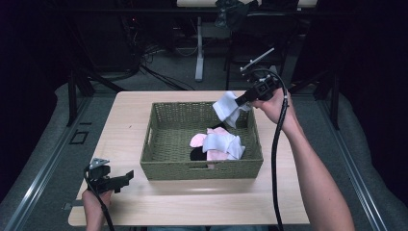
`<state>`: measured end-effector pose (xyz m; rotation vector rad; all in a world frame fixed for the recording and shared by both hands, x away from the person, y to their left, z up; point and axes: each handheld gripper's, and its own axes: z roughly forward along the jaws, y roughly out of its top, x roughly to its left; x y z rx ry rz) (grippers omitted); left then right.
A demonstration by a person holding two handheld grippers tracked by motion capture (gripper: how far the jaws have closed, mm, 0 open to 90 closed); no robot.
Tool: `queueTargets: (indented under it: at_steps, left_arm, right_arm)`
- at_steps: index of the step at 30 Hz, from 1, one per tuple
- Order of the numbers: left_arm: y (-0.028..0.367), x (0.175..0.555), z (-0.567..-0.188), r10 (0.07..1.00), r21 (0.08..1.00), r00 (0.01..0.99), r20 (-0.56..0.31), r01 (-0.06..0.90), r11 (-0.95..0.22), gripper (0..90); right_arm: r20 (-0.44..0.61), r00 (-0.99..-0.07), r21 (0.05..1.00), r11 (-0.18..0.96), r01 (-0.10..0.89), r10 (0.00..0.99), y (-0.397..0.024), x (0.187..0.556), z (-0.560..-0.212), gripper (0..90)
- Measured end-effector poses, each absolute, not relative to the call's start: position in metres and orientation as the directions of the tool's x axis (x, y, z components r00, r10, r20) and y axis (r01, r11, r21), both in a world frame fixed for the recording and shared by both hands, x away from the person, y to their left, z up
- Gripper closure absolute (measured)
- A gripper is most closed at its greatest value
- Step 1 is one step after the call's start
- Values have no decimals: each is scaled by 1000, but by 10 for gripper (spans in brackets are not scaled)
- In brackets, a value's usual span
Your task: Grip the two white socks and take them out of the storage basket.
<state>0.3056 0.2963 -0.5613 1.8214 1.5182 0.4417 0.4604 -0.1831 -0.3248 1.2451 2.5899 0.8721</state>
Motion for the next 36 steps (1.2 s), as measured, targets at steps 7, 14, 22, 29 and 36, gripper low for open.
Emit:
queueTargets:
  at_steps: [7,14,22,29,36]
  left_arm:
    - [296,306,-562,952,705,248,-180,708,-51,16]
    - [295,306,-562,952,711,248,-177,701,-50,16]
    - [295,306,-562,952,712,248,-178,700,-49,16]
    - [294,306,-562,951,712,253,-178,700,-53,16]
    - [294,306,-561,951,705,258,-174,706,-63,16]
  right_arm:
    - [119,-636,571,472,672,762,-195,459,-315,847]
    - [106,-613,588,447,674,783,-216,455,-304,847]
    - [100,-564,596,405,693,820,-249,450,-301,846]
    - [86,-518,589,376,716,851,-275,445,-303,846]
    - [76,-475,573,352,740,877,-296,442,-312,846]
